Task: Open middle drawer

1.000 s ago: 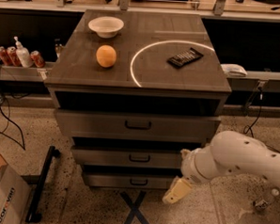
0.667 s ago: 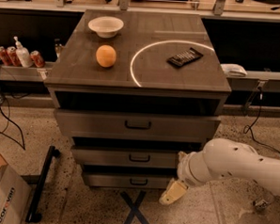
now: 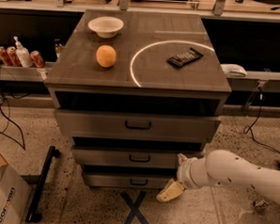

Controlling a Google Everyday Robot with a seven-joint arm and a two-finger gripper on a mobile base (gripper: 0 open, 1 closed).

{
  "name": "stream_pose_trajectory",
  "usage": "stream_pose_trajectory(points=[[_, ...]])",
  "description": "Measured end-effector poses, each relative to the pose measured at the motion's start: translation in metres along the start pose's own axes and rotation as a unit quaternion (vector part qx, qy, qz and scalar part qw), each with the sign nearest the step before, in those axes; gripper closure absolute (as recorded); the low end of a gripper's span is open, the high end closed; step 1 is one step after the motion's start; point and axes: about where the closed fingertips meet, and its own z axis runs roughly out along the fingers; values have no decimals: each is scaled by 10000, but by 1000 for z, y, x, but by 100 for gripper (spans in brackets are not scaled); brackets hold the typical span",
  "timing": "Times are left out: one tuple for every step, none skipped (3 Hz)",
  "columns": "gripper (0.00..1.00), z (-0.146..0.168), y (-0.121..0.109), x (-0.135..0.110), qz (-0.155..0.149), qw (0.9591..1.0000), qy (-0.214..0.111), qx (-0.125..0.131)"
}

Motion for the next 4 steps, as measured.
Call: stream_pose_trajectory(points=[[0,19,-14,3,138,9993,-351,-14],[0,34,-29,7,317,9976,-615,-17],[0,45,-46,10,424,9958,-813,-28],[0,56,-62,10,485,9945,-926,-82]])
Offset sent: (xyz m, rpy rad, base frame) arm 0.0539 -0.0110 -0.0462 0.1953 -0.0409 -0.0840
